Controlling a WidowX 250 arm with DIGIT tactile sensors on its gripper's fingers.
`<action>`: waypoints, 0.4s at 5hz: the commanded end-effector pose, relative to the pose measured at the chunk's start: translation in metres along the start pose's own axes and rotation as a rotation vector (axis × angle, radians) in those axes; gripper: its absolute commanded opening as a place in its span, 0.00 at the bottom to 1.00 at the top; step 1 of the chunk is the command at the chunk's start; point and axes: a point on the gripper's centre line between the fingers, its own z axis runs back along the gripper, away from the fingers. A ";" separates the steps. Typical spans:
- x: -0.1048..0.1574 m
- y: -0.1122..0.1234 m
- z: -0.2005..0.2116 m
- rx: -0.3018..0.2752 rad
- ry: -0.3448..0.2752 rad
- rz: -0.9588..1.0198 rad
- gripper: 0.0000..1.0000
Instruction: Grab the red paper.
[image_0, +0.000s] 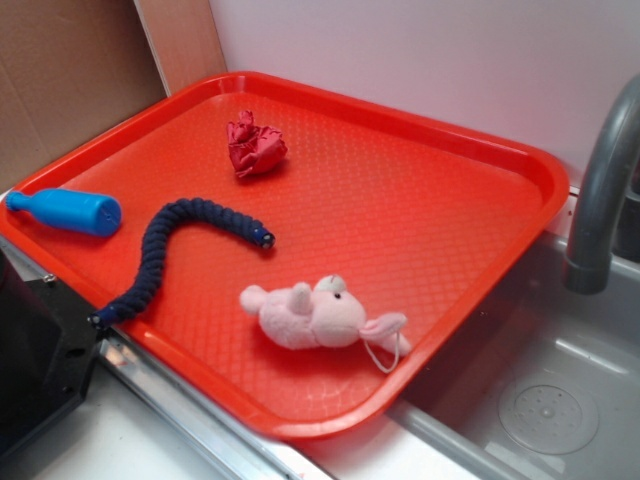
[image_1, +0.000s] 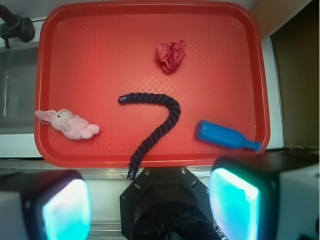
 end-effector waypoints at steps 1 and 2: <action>0.000 0.000 0.000 0.000 0.000 0.000 1.00; 0.025 0.006 -0.050 0.091 0.035 0.018 1.00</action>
